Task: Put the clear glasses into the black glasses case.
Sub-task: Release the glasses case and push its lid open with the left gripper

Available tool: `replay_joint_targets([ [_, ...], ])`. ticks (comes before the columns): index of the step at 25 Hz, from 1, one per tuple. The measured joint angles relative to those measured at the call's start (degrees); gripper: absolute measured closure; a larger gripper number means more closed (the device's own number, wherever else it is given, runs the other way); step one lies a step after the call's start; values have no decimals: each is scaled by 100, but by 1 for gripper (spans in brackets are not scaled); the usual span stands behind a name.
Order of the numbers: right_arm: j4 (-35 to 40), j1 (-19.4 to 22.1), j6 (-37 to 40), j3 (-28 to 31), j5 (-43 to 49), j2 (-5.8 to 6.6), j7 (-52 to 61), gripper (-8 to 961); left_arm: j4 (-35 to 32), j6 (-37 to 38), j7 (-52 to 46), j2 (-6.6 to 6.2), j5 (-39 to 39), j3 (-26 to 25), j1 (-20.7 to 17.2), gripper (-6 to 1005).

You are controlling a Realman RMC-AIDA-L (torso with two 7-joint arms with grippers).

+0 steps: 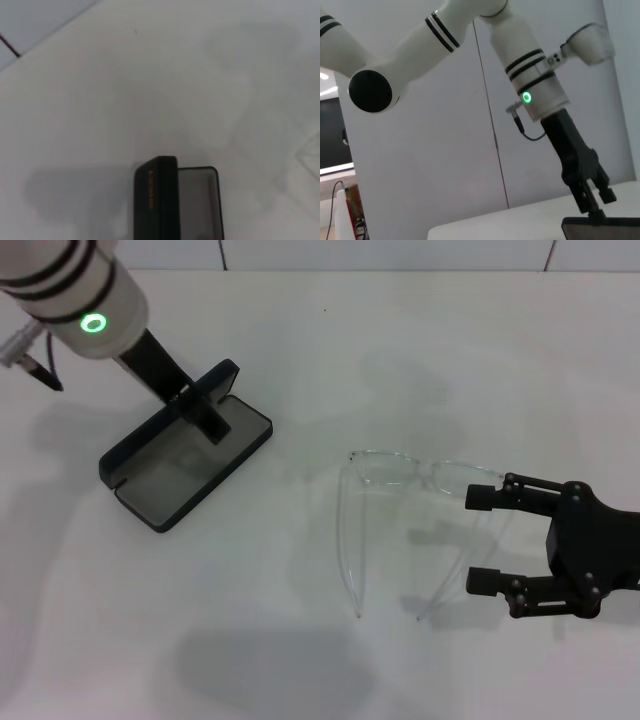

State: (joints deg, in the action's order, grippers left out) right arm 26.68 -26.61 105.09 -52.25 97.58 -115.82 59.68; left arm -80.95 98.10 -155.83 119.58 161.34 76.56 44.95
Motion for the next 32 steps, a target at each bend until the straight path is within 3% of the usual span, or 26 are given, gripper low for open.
replay_joint_targets([
  [12, 4, 43, 27, -26, -29, 1, -1, 119, 723, -546, 147, -21, 79, 56, 135, 202],
  [28, 0, 90, 31, 13, -78, -2, -1, 120, 886, -867, 185, -59, 97, 40, 96, 296],
  [32, -3, 108, 23, 14, -135, 4, -1, 120, 914, -873, 223, -74, 99, 43, 106, 460],
])
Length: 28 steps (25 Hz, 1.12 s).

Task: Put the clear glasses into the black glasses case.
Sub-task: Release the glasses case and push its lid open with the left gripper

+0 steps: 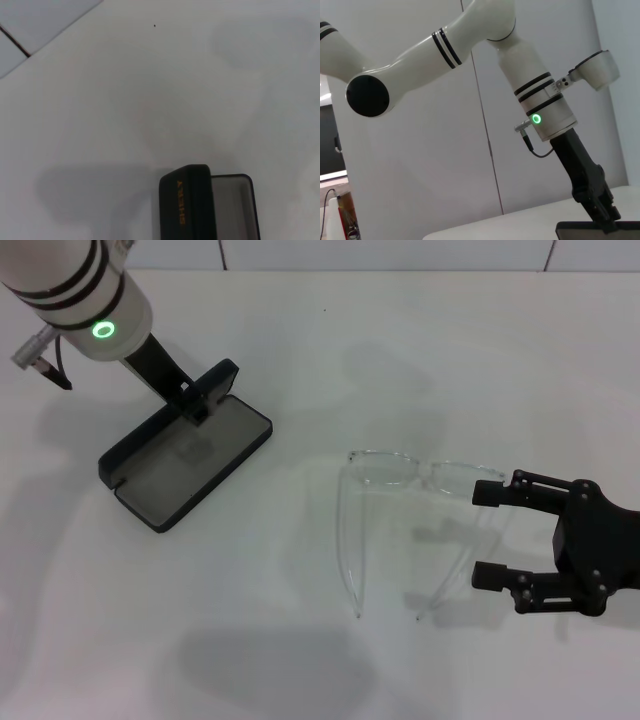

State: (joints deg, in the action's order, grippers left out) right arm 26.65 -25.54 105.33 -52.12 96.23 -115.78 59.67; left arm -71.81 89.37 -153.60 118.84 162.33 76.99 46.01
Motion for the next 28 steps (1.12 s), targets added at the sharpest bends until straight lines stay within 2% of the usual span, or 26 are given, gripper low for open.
replay_joint_targets([
  [2, -1, 4, -11, 0, -21, 3, 0, 120, 0, -14, 2, -8, 0, 0, -5, 542],
  [7, -3, 6, -33, 0, -32, 3, 0, 120, 6, -62, 10, -10, 8, 5, -14, 660],
  [23, -3, -20, -82, 0, -35, 10, 0, 121, 119, -188, 15, -10, 15, 244, -13, 652],
  [28, -3, -29, -141, 0, -35, 12, 0, 121, 123, -275, 5, -22, 12, 321, -13, 436],
])
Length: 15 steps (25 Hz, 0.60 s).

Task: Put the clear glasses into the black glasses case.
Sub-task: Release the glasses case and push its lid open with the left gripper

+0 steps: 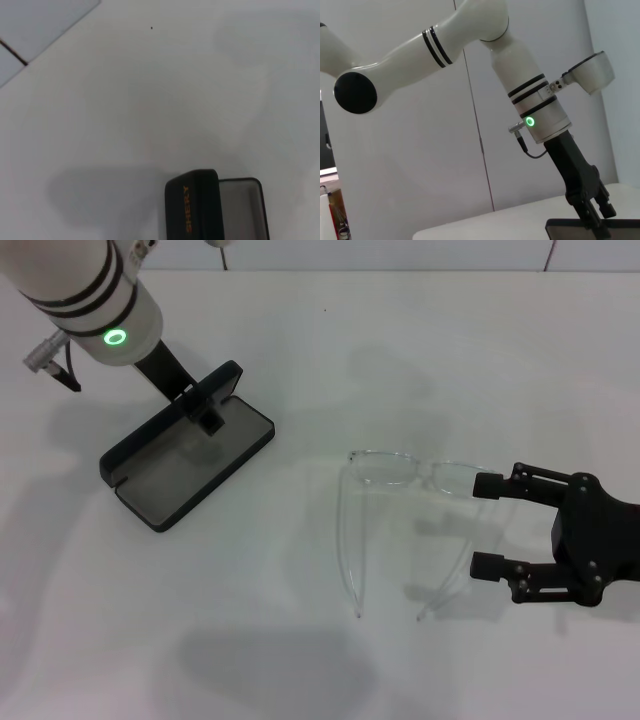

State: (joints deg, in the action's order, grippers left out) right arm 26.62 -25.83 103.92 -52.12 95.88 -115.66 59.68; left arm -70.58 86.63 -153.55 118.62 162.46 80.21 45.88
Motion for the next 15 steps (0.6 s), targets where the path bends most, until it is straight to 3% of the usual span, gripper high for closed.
replay_joint_targets([
  [3, 0, -1, -32, 0, 1, 0, 0, 121, 22, -116, -13, -15, 0, 71, -5, 329],
  [8, 0, -10, -53, 0, 1, -6, 0, 122, 36, -148, -5, -42, 1, 85, -45, 333],
  [15, 0, -11, -75, 1, -7, -8, 0, 122, 305, -264, -5, -136, 5, 206, -60, 418],
])
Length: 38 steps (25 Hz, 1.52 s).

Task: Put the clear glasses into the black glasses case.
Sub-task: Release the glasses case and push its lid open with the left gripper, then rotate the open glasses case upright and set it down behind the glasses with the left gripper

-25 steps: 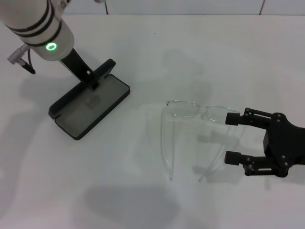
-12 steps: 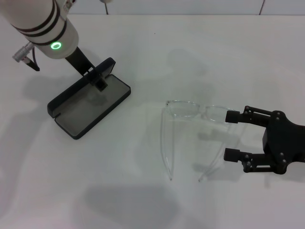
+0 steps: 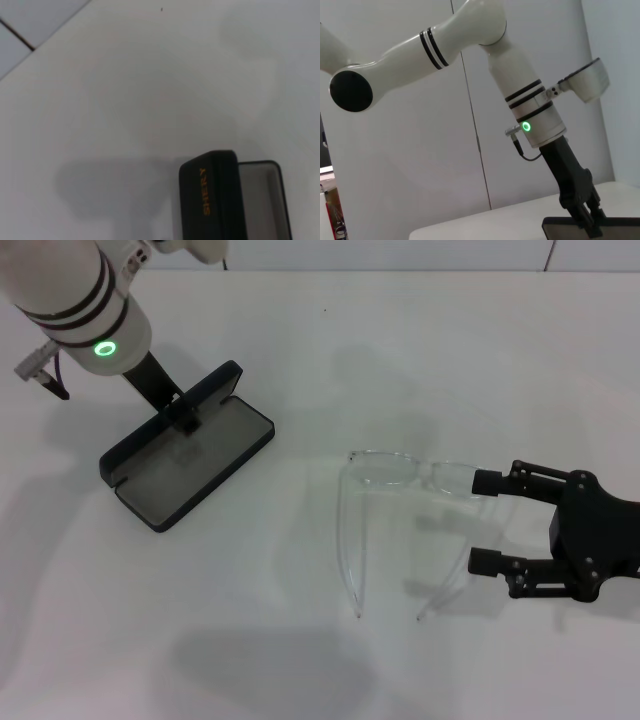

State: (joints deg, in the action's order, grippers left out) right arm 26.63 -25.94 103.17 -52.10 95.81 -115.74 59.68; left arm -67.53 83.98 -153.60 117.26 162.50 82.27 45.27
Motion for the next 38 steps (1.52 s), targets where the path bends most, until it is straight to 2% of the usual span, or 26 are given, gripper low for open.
replay_joint_targets([
  [4, 6, 23, -2, 7, -163, 21, 0, 122, -225, -39, -9, -21, 0, -4, -115, 467],
  [11, 13, 26, 18, 8, -212, 26, 0, 122, -412, -64, 294, 49, 12, 17, -252, 706],
  [13, 14, 27, 20, 8, -213, 26, 0, 123, -449, -146, 511, 89, 16, 17, -301, 802],
  [18, 11, 61, 35, 8, -230, 24, 0, 123, -896, -560, 1318, 224, 3, 141, -600, 791],
  [28, -1, 185, 149, 7, -333, 4, 0, 123, -1117, -1315, 1872, 236, -16, 1345, -683, 769],
  [35, -1, 245, 215, 8, -387, -10, 0, 124, -1083, -1516, 2058, 249, -17, 1881, -616, 754],
  [38, -1, 255, 216, 7, -388, -10, 0, 124, -1051, -1515, 2165, 250, -15, 1952, -587, 747],
])
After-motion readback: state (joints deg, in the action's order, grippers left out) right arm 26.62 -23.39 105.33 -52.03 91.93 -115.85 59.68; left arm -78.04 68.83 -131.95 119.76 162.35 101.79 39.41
